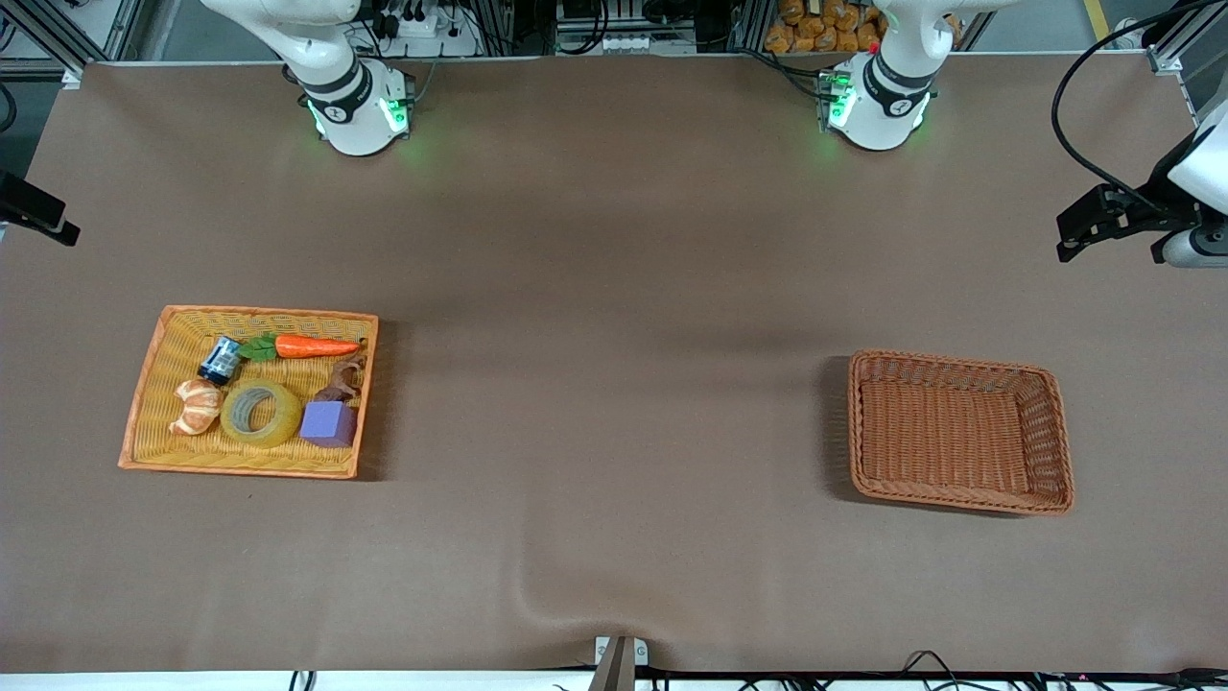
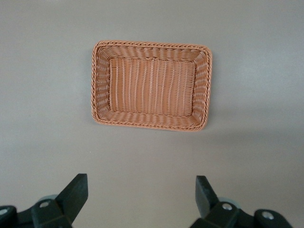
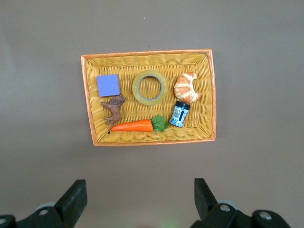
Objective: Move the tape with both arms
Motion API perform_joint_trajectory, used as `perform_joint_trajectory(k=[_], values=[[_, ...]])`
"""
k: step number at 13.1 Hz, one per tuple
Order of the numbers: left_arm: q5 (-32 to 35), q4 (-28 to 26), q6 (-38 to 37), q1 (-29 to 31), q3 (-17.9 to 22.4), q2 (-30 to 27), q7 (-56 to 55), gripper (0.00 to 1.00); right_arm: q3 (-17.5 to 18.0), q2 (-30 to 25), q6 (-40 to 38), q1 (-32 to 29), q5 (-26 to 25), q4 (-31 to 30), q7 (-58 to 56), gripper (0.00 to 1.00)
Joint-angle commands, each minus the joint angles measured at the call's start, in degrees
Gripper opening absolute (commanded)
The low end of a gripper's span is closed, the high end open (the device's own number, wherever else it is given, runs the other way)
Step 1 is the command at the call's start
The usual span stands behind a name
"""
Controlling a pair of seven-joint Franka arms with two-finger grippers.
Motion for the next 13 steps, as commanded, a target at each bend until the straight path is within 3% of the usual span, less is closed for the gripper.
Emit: perform_joint_trajectory(k=[1, 9, 13], values=[[-0.8, 0.1, -0.4, 0.3, -0.7, -0.5, -0.1, 1.00, 0.3, 0.4, -0.1, -0.3, -0.1, 0.7, 0.3, 1.00], [-0.8, -0.1, -0.4, 0.6, -0.6, -0.3, 0.0, 1.00, 0.6, 0.9, -0.2, 0.4, 0.1, 0.5, -0.3, 1.00], [-0.8, -0.1, -0.1, 0.2, -0.6, 0.0, -0.1, 1.00, 0.6, 7.9, -0.4, 1.8, 0.1, 0.7, -0.4, 1.00]])
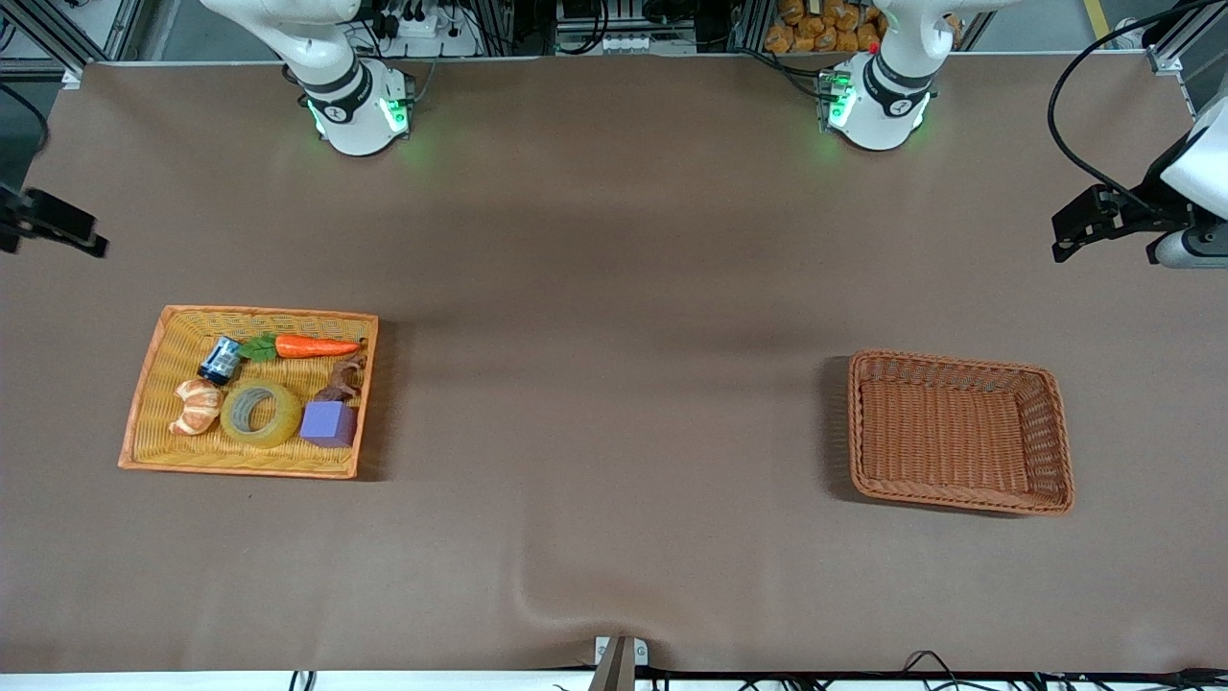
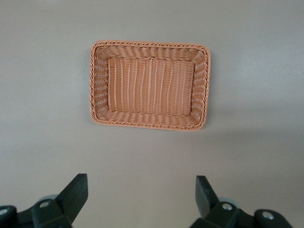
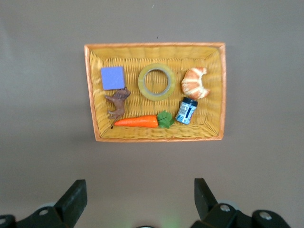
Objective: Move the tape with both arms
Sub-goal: 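Lower the right gripper onto the tape roll in the yellow tray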
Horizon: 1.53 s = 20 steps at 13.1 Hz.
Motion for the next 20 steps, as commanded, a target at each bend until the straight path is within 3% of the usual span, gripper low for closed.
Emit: perform_joint_trajectory(k=[1, 5, 10, 13, 17, 20], values=[[-0.8, 0.0, 0.0, 0.1, -0.3, 0.0, -0.1, 1.00, 0.0, 4.9, -0.2, 0.6, 0.1, 1.0, -0.2, 1.00], [-0.9, -0.3, 0.2, -0.1, -0.3, 0.2, -0.1, 1.00, 0.0, 13.8, 0.0, 4.5, -0.4, 1.4, -0.2, 1.00], [-0.9, -0.4, 0.7, -0.3, -0.8, 1.4, -0.1, 1.00, 0.0, 19.2, 4.9, 4.0, 0.0, 1.6, -0.3, 1.00], [-0.9, -0.4, 1.4, -0.3, -1.7, 1.8, -0.5, 1.00, -0.2, 26.6, 13.9, 2.1, 0.3, 1.5, -0.1, 1.00], [-0.8, -0.4, 2.4, -0.3, -3.4, 3.1, -2.8, 1.00, -0.2, 31.3, 19.9, -0.8, 2.2, -0.5, -1.0, 1.00], [-0.8, -0.4, 2.9, -0.5, -3.4, 3.7, -2.9, 1.00, -0.2, 31.9, 32.4, -0.1, 2.2, -6.3, -1.0, 1.00]])
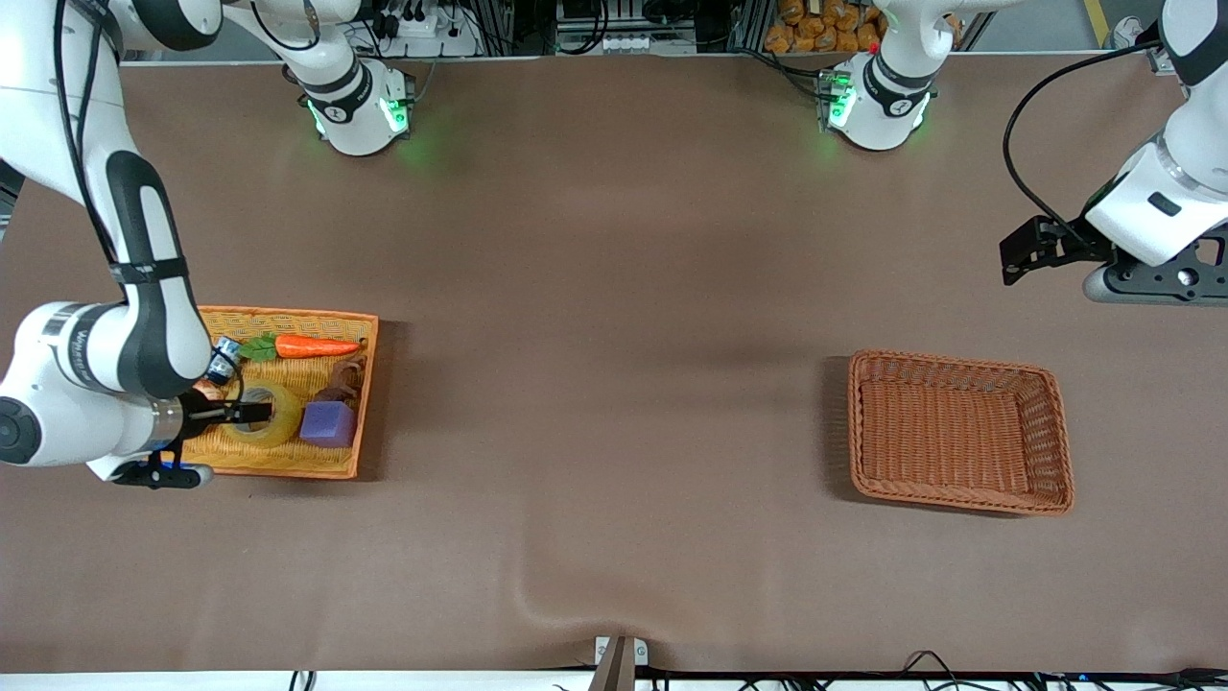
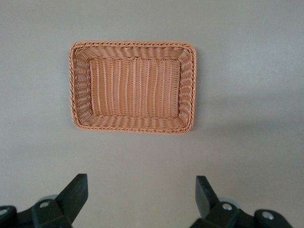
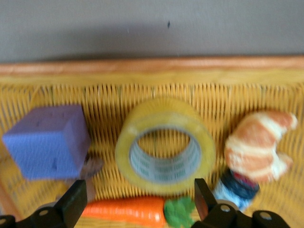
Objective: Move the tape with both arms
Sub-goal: 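Lower the right gripper onto the tape roll in the yellow tray, then close the right gripper on the tape roll and lift it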
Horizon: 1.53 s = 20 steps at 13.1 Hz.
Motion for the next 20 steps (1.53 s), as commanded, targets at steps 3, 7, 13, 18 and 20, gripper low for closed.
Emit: perform_joint_trajectory(k=[3, 7, 13, 18, 20], values=[[-0.7, 0.0, 1.8, -0.5, -0.3, 1.3, -0.6, 1.00, 0.4, -1.2, 13.6, 0.0, 1.0, -9.6, -1.5, 1.00], [-0.7, 0.0, 2.3, -0.5, -0.8, 1.6, -0.6, 1.00, 0.3, -1.0, 13.0, -0.5, 1.0, -12.5, -2.0, 1.00], [-0.8, -0.1, 2.3, -0.3, -0.8, 1.5, -0.6, 1.00, 0.4, -2.2, 13.0, -0.4, 1.0, -13.2, -2.2, 0.00], [-0.3, 0.6, 2.3, -0.3, -1.6, 1.0, -0.6, 1.00, 0.5, -4.3, 10.7, -0.1, 1.2, -12.7, -1.6, 0.00], [-0.1, 0.7, 2.3, -0.3, -2.7, 0.9, -0.6, 1.00, 0.6, -6.1, 9.2, 0.2, 1.2, -12.3, -1.3, 0.00]])
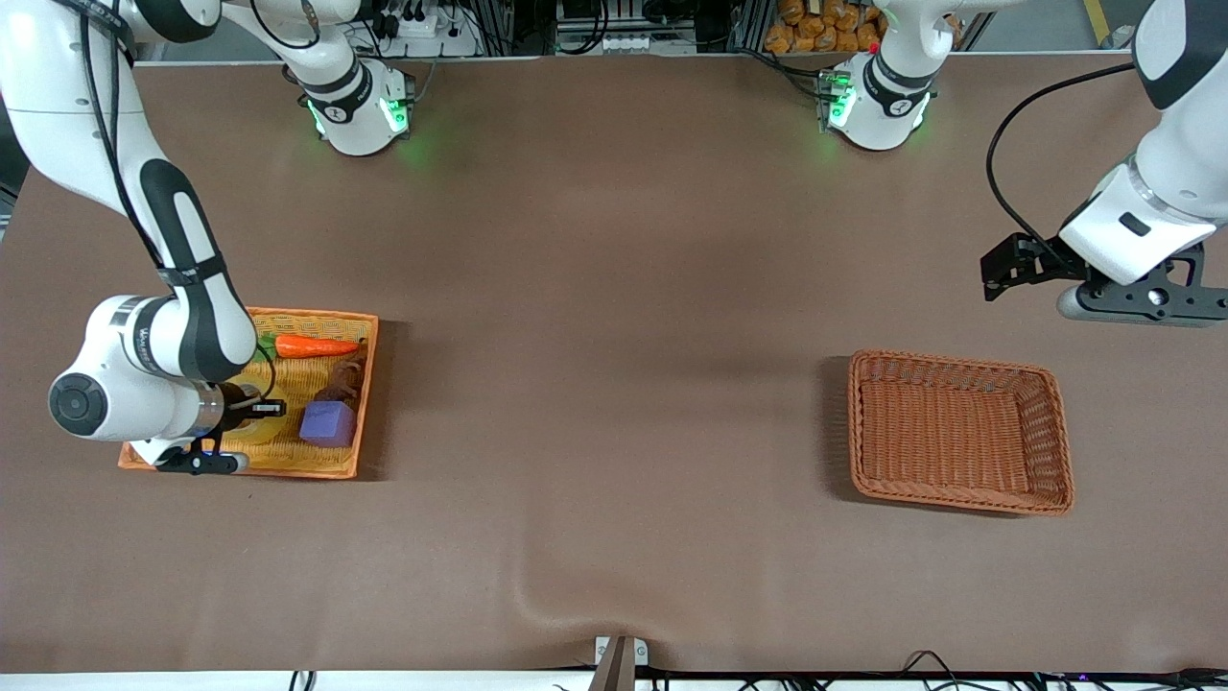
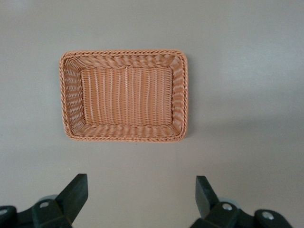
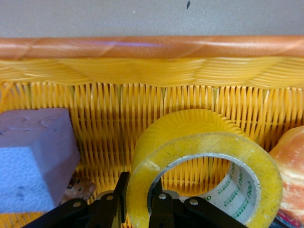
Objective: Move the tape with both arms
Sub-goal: 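Close the right gripper on the tape roll and lift it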
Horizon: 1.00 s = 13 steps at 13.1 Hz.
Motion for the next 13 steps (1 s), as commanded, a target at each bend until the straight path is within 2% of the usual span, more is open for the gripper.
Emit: perform_joint_trajectory(k=[1, 4, 6, 9, 13], values=[[-0.1, 0.2, 0.2, 0.3, -1.1, -0.7, -0.6, 1.00, 0.3, -4.5, -4.6, 0.6, 0.8, 0.5, 0.0, 0.00], [-0.1, 0.2, 0.2, 0.6, -1.1, -0.6, -0.6, 1.00, 0.7, -5.4, -15.1, 2.2, 1.1, 10.2, 0.0, 0.00], [-0.1, 0.2, 0.2, 0.7, -1.1, -0.6, -0.6, 1.00, 0.7, -5.5, -20.2, 6.9, 1.1, 14.7, 0.8, 0.00], [-0.2, 0.2, 0.2, 1.0, -1.0, -0.9, -0.5, 1.00, 0.7, -7.0, -21.4, 15.7, 0.4, 15.0, 12.6, 0.00], [-0.1, 0.2, 0.2, 0.8, -1.1, -0.9, -0.6, 1.00, 0.6, -6.4, -20.3, 26.3, 0.3, 15.2, 32.1, 0.00]])
